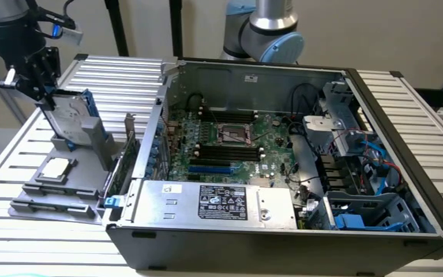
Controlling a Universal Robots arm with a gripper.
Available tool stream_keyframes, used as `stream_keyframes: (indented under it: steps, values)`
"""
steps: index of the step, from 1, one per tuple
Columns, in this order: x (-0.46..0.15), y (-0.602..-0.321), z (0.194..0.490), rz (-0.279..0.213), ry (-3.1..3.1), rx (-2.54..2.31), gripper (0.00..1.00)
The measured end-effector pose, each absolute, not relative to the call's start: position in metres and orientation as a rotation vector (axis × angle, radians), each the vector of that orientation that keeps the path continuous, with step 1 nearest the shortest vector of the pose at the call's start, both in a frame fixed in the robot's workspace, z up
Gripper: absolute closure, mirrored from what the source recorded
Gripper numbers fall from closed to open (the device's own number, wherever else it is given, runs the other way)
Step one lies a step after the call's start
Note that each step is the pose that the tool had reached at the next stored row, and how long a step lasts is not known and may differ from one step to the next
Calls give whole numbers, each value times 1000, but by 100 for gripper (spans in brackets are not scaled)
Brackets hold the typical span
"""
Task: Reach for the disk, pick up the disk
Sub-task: 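Pick up the disk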
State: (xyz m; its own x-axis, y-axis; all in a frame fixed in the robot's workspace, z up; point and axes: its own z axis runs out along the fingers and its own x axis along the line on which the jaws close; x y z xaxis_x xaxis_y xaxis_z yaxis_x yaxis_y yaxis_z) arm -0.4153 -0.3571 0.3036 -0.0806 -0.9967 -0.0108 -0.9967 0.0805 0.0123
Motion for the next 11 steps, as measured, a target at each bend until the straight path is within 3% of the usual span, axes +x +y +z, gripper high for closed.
stream_keyframes:
  steps: [11]
  values:
    - [-413,-357,334,-26,-2309,2130,67]
